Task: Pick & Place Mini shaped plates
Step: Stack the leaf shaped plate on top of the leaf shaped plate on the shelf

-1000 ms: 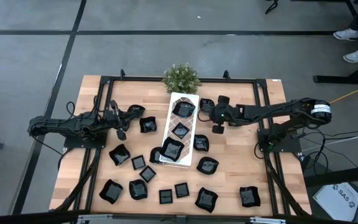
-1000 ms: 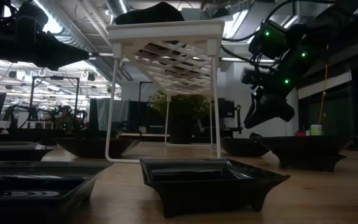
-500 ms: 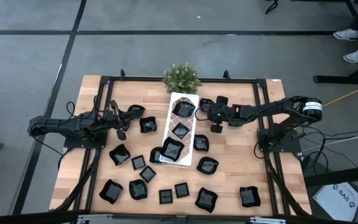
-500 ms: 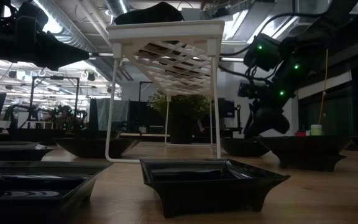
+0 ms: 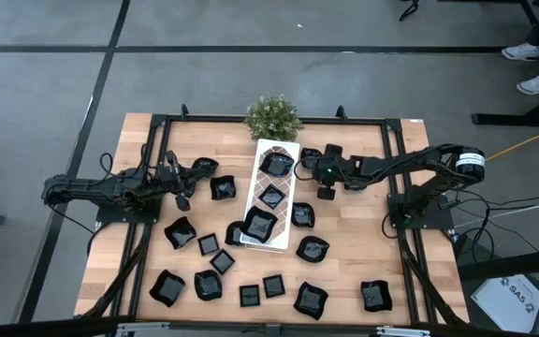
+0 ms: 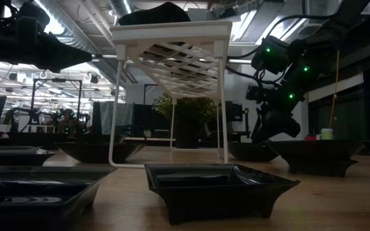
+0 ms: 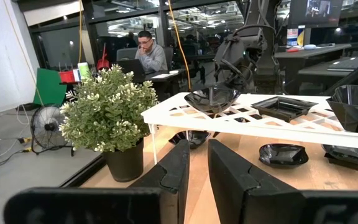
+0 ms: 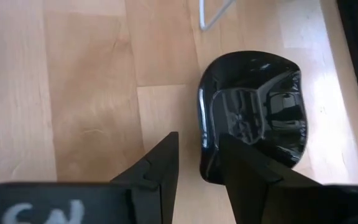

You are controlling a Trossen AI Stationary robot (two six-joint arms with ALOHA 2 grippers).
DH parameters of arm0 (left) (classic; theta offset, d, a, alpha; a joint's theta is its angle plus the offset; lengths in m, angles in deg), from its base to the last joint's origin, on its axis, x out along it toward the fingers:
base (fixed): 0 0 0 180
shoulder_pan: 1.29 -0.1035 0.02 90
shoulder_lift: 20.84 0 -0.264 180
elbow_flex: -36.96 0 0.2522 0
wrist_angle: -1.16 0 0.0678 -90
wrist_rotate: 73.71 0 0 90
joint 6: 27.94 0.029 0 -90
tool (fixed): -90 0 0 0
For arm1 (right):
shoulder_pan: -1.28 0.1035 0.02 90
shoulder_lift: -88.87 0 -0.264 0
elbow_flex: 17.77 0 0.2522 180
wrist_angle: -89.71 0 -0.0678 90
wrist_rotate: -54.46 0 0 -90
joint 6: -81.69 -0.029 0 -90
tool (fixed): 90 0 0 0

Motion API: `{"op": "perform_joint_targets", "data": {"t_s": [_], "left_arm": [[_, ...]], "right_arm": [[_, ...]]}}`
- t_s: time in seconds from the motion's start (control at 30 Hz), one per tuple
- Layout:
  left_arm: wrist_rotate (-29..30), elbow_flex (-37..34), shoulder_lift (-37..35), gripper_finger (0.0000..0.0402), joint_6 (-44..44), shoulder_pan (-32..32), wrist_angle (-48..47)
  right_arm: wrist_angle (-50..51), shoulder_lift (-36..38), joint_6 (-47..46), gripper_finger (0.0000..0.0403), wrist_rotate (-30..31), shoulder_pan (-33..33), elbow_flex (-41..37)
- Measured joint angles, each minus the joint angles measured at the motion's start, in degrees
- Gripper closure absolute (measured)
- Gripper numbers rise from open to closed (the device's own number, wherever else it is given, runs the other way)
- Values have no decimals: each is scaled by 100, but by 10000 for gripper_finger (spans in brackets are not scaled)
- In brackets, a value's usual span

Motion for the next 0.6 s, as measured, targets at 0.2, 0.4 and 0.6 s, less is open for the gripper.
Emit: {"op": "perform_joint_targets", "data": {"t_s": [0.2, 0.4, 0.6], "left_arm": [[1, 0, 0, 350, 0, 0, 1], [0, 0, 0, 347, 0, 0, -1], [1, 0, 0, 349, 0, 0, 1]], "right_arm": [[-4, 0, -1, 289, -4, 0, 0], [-35, -2, -38, 289, 1, 0, 2], [-79, -6, -17, 289, 9, 0, 4]]}}
